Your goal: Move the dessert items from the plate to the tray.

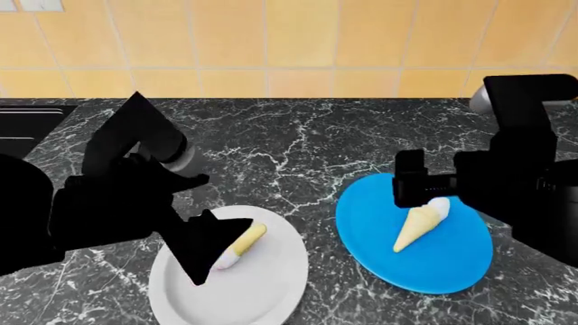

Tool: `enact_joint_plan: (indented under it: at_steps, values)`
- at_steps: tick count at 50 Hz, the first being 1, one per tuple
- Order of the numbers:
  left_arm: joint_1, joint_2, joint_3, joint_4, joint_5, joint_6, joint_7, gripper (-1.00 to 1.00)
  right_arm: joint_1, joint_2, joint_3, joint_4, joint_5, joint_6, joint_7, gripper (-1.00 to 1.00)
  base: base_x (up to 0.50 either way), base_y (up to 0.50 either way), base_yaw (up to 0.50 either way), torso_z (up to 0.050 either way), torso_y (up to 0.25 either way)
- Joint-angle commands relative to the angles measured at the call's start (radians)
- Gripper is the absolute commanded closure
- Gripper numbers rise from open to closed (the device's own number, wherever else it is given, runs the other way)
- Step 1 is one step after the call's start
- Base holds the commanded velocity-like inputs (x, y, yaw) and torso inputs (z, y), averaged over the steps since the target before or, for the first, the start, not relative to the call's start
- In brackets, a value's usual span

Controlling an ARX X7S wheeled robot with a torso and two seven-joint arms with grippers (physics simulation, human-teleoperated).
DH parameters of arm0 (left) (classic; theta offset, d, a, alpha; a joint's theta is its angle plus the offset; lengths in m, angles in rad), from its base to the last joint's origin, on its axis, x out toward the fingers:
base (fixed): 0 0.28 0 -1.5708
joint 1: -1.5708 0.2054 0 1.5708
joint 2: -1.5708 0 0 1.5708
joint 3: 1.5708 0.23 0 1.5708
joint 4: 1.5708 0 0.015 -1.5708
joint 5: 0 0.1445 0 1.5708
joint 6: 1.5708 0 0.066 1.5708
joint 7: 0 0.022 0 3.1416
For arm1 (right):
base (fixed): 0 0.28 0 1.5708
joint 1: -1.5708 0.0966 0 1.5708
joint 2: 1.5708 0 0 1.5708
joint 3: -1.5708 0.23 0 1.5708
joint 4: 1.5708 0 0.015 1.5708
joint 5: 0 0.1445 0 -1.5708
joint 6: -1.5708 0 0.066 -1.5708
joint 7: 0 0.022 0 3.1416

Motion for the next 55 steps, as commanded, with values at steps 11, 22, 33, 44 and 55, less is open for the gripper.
enact_joint_plan:
  at_steps: [11, 22, 33, 44, 55]
  values:
    - [-0.008, -0.038, 0.113, -0.049, 0.194, -0.043, 0.288, -1.00, -0.022, 0.012, -0.032, 0.006, 0.004, -0.014, -0.023, -1.00, 0.00, 0.00, 0.00, 0.000, 0.000]
    - [-0.047, -0.058, 0.235, -0.055, 0.337, -0.031, 0.389, -1.00, -0.032, 0.015, -0.034, -0.002, -0.011, -0.020, -0.042, -1.00, 0.00, 0.00, 0.00, 0.000, 0.000]
    - [-0.123, -0.049, 0.317, -0.059, 0.397, -0.008, 0.444, -1.00, -0.044, 0.022, -0.026, -0.012, -0.026, -0.024, -0.068, -1.00, 0.00, 0.00, 0.00, 0.000, 0.000]
    - [-0.121, -0.028, 0.365, -0.047, 0.434, 0.031, 0.486, -1.00, -0.054, 0.025, -0.027, -0.014, -0.042, -0.029, -0.087, -1.00, 0.00, 0.00, 0.00, 0.000, 0.000]
    - [-0.119, -0.027, 0.388, -0.034, 0.436, 0.052, 0.503, -1.00, -0.059, 0.022, -0.033, -0.014, -0.059, -0.033, -0.107, -1.00, 0.00, 0.00, 0.00, 0.000, 0.000]
